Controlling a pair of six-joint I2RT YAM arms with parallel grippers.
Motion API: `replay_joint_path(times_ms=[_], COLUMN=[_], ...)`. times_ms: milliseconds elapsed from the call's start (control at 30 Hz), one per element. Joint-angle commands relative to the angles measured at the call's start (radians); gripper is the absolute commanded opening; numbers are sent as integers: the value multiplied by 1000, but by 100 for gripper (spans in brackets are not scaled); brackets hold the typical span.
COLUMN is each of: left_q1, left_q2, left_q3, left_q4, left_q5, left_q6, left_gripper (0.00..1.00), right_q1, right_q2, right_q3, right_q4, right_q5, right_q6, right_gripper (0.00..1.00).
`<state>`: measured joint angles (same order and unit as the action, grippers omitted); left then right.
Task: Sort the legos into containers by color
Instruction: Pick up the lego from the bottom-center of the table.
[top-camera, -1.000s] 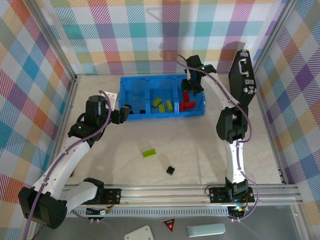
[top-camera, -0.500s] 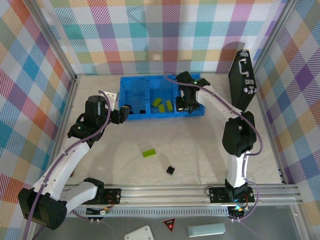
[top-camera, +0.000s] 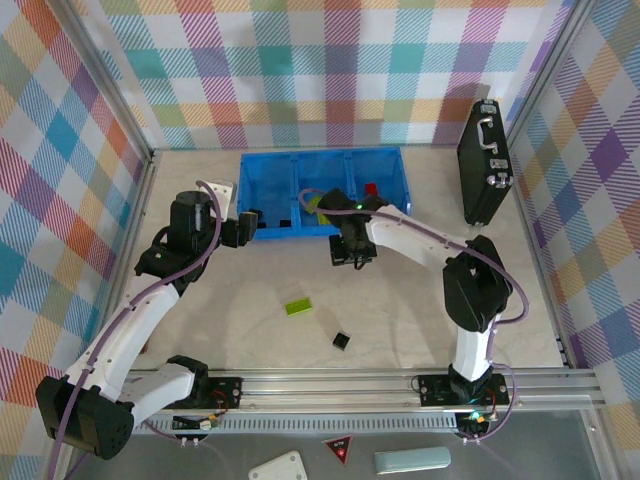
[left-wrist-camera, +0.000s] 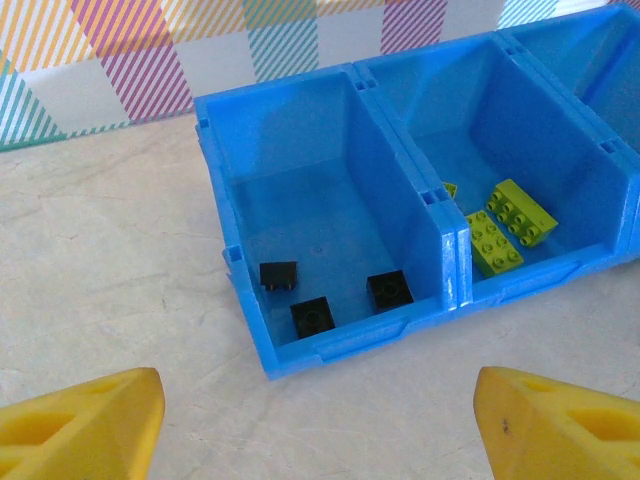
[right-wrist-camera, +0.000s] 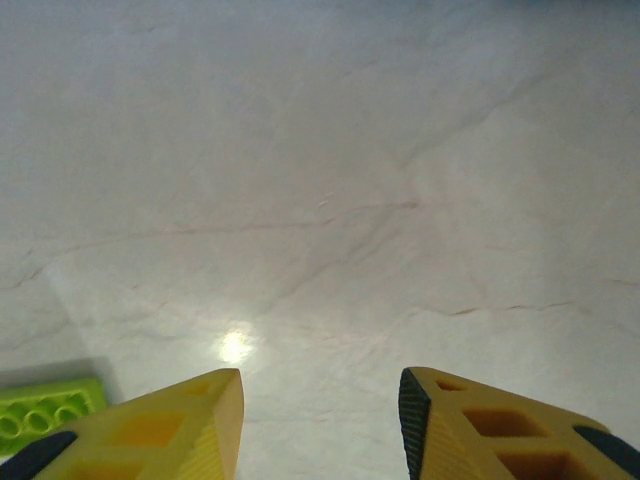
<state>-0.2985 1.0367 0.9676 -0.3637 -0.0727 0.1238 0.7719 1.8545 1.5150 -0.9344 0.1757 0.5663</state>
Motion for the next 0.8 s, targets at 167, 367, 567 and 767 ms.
replay_joint_path(times_ms=[167,367,567,767], left_q1=[7,7,7,7], left_q2=[-27,-28,-28,-24], left_q3=[35,34,34,33], left_q4=[-2,-1,-1,-1], left_q5=[-10,-10,-12,-10], left_q6=[5,5,5,5], left_gripper=[81,81,81,81], right_q1=[136,202,247,285], right_q2=[67,139,196,252], right_q3=[52,118,161,213], right_q4=[4,-5,-6,-29], right_q5=[-2,-18,-41,-55], right_q6=[171,202,210,218], right_gripper=[48,48,51,56])
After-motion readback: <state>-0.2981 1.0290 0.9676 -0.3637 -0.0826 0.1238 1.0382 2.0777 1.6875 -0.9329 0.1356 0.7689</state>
